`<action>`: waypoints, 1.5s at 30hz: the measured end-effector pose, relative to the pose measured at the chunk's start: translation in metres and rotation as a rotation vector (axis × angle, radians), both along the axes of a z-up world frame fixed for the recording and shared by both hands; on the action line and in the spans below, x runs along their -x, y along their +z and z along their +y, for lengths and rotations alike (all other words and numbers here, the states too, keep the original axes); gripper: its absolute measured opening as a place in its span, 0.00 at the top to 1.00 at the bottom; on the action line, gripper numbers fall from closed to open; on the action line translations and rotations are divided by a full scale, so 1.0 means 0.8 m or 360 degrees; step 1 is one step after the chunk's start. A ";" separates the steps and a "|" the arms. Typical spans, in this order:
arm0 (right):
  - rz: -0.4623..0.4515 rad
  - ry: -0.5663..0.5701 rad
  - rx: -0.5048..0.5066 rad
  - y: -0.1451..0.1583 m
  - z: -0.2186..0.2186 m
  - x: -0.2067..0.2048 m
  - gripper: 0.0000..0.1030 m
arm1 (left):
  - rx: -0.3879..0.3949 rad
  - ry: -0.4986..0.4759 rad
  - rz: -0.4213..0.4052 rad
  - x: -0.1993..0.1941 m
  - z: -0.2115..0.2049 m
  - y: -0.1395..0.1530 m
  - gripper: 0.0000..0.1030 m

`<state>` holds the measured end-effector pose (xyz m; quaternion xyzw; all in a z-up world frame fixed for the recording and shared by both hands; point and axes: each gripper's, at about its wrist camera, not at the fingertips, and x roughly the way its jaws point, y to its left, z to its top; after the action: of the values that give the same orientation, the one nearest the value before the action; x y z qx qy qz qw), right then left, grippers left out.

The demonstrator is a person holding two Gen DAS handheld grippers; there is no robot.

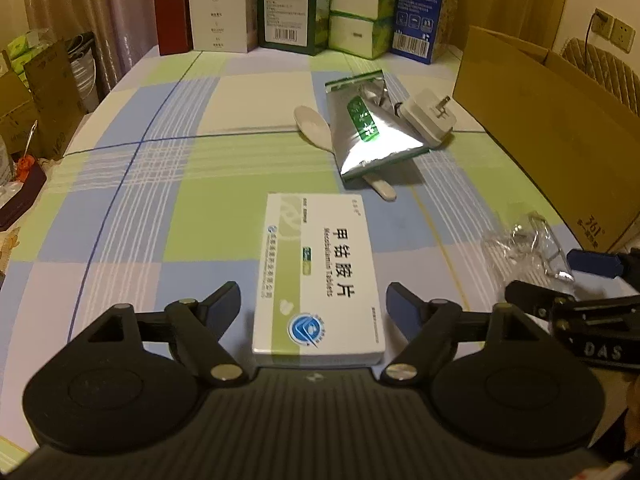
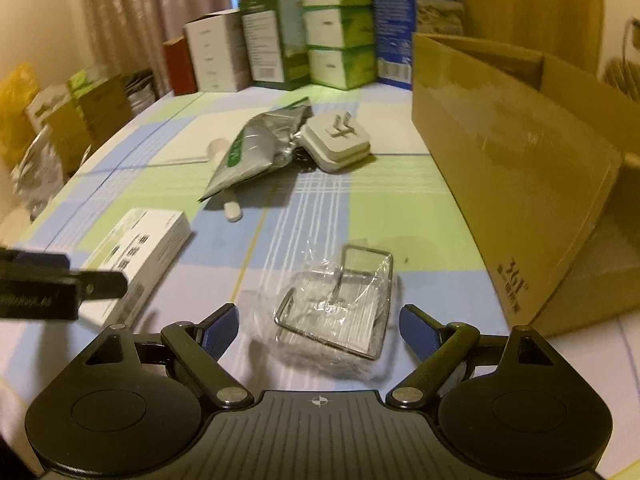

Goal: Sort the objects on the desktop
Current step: 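Grasp the plastic-wrapped metal rack with the right tool while the left tool grasps the white tablets box, then carry the wrapped rack and tablets box over the cardboard box with both tools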

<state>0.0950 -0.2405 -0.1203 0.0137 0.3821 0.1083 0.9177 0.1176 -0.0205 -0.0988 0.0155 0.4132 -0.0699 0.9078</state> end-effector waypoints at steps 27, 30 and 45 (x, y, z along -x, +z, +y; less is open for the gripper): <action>-0.0007 -0.0016 0.0038 -0.002 -0.010 0.010 0.48 | -0.0107 -0.0068 0.0014 -0.034 -0.016 -0.031 0.33; -0.0010 -0.0006 0.0039 0.001 -0.011 0.013 0.50 | -0.0125 -0.0077 0.0011 -0.034 -0.019 -0.030 0.35; -0.0097 0.0029 0.0026 0.038 -0.015 0.043 0.50 | -0.0050 -0.0047 -0.0009 0.026 -0.029 0.011 0.35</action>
<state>0.0606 -0.2521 -0.0898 -0.0007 0.3549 0.1139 0.9280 0.0965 -0.0433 -0.0898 0.0361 0.4114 -0.0767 0.9075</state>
